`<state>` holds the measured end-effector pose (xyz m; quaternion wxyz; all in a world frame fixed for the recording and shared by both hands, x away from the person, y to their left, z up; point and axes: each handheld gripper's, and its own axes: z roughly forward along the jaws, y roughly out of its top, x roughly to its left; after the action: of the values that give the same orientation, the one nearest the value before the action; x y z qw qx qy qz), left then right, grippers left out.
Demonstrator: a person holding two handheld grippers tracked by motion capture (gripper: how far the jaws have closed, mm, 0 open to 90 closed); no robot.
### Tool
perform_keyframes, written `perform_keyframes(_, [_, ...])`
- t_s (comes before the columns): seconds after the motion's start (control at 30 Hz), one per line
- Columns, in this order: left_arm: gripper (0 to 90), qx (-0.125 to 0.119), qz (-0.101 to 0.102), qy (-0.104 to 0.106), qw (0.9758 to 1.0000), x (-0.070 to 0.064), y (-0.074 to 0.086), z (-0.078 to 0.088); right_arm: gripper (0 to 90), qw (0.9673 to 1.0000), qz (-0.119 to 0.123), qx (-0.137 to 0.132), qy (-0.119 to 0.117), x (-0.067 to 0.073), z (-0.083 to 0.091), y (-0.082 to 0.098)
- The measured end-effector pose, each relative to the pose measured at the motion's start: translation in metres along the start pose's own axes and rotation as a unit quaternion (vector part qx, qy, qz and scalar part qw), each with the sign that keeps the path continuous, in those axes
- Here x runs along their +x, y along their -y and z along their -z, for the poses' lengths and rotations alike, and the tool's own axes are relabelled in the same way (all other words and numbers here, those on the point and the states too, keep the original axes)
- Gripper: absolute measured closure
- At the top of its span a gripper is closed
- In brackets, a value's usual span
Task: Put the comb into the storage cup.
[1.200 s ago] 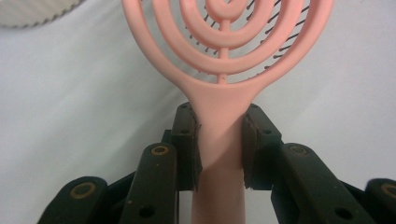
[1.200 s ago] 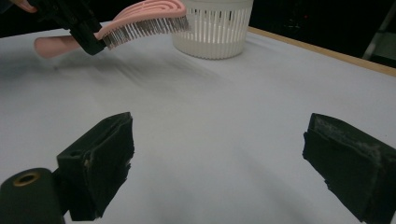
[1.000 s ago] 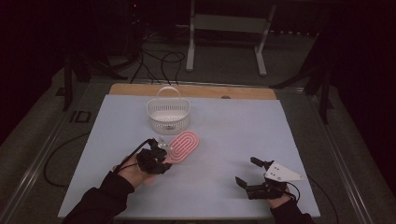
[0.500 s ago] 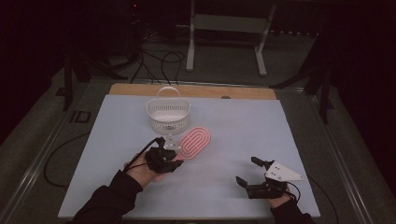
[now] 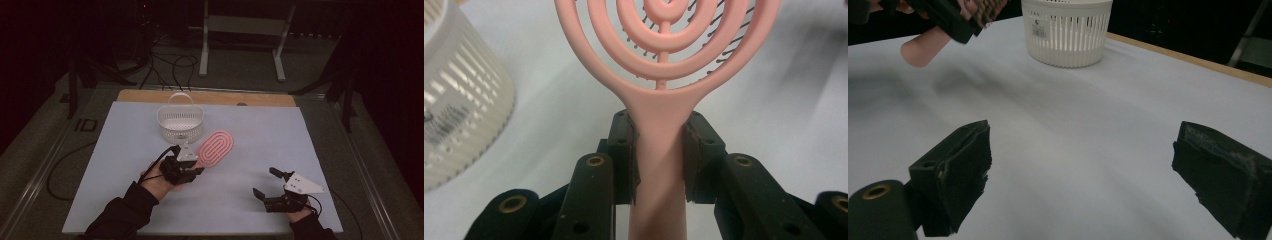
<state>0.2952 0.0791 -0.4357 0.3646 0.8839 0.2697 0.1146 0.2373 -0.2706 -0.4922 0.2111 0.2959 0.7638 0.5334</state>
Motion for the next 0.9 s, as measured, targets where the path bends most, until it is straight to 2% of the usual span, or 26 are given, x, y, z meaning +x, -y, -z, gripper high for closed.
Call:
perform_keyframes(0.07, [71.0, -0.012, -0.003, -0.003, 0.9999, -0.001, -0.001, 0.001, 8.4, 1.0, -0.001, 0.0, -0.001, 0.0, -0.001, 0.0])
perform_keyframes(0.1, [71.0, -0.018, -0.004, 0.005, 0.9998, -0.001, -0.001, 0.001, 8.4, 1.0, -0.001, 0.001, -0.001, 0.001, 0.0, 0.0])
perform_keyframes(0.17, [71.0, -0.03, -0.006, 0.004, 0.9995, -0.003, -0.002, 0.002, 8.4, 1.0, 0.0, -0.001, 0.0, 0.0, 0.0, 0.0])
perform_keyframes(0.2, [71.0, -0.034, -0.01, 0.011, 0.9993, -0.003, -0.002, 0.003, 8.4, 1.0, -0.001, -0.001, 0.001, 0.0, 0.0, 0.0])
perform_keyframes(0.33, [71.0, -0.049, -0.006, 0.008, 0.9988, -0.003, 0.0, 0.004, 8.4, 1.0, -0.002, -0.002, 0.002, 0.0, 0.0, 0.0])
perform_keyframes(0.47, [71.0, -0.079, -0.004, 0.018, 0.9967, -0.003, 0.004, 0.01, 8.4, 1.0, 0.0, 0.001, 0.002, 0.0, 0.0, 0.0])
perform_keyframes(0.63, [71.0, -0.103, 0.0, 0.004, 0.9947, -0.003, 0.014, 0.019, 8.4, 1.0, 0.0, 0.001, 0.0, 0.0, -0.002, 0.0])
perform_keyframes(0.8, [71.0, -0.137, 0.002, -0.006, 0.9905, -0.004, 0.025, 0.029, 8.4, 1.0, 0.0, 0.001, 0.001, 0.0, -0.002, 0.0])
perform_keyframes(0.9, [70.9, -0.146, 0.006, -0.013, 0.9892, -0.004, 0.032, 0.034, 8.4, 1.0, -0.003, 0.001, 0.001, 0.0, -0.003, 0.0])
